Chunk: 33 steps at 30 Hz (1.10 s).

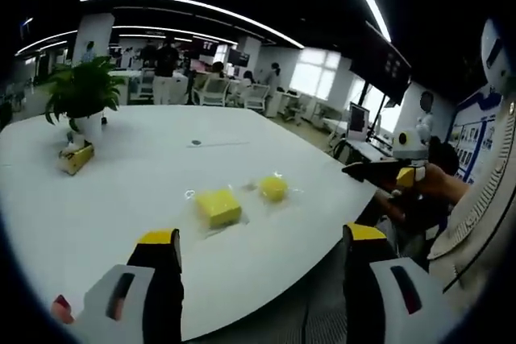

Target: Compare the silicone blocks by pressing each to a similar depth, holding the contact briefly, and releasing to observe deformation and rebound differences across the visible hardness samples.

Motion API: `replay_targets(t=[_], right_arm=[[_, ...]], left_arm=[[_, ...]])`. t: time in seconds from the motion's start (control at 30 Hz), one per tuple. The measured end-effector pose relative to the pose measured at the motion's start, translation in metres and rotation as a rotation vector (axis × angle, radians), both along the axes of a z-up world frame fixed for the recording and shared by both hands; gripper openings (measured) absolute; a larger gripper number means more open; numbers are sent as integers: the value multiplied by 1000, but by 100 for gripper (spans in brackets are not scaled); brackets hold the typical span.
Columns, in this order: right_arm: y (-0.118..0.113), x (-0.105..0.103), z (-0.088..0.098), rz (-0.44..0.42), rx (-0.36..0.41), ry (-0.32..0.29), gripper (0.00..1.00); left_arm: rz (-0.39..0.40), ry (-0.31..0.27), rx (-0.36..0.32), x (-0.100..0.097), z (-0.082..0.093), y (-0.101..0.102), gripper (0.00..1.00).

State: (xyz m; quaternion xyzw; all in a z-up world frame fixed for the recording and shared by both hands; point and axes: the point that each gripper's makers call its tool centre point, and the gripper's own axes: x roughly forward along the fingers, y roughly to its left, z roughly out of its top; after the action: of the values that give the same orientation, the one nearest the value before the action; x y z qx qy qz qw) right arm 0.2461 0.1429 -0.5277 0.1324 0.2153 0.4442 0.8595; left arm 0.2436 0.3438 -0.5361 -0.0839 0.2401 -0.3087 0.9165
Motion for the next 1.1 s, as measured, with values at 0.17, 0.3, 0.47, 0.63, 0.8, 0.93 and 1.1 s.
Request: replay_targets(t=[0.17,0.3,0.47,0.63,0.8,0.93,1.1], right_arm=[[6,-1,1,4,-7,0,90],[9,-1,1,4,-13,3,89],[12,-2,-1,12,-19,11,89],[13,-4,-3,20,-28,17,89],[12,-6,-4,19,-35,18,89],[13,-7,-6,30,-46,28,89],[17,-7,-7,52,-64,32,89]], left_arm=[[13,12,-9,-5,-3,9,82],[18,14,-16,-7,-5,15,82],[24,10,-25,-6,-5,18,81],[17,15,-12,-7,-7,20,82],[12,13,-7,-8,-6,21,82],[-1,18,2,-9,-8,21,81],[-10,19,4,-7,-9,19,81]])
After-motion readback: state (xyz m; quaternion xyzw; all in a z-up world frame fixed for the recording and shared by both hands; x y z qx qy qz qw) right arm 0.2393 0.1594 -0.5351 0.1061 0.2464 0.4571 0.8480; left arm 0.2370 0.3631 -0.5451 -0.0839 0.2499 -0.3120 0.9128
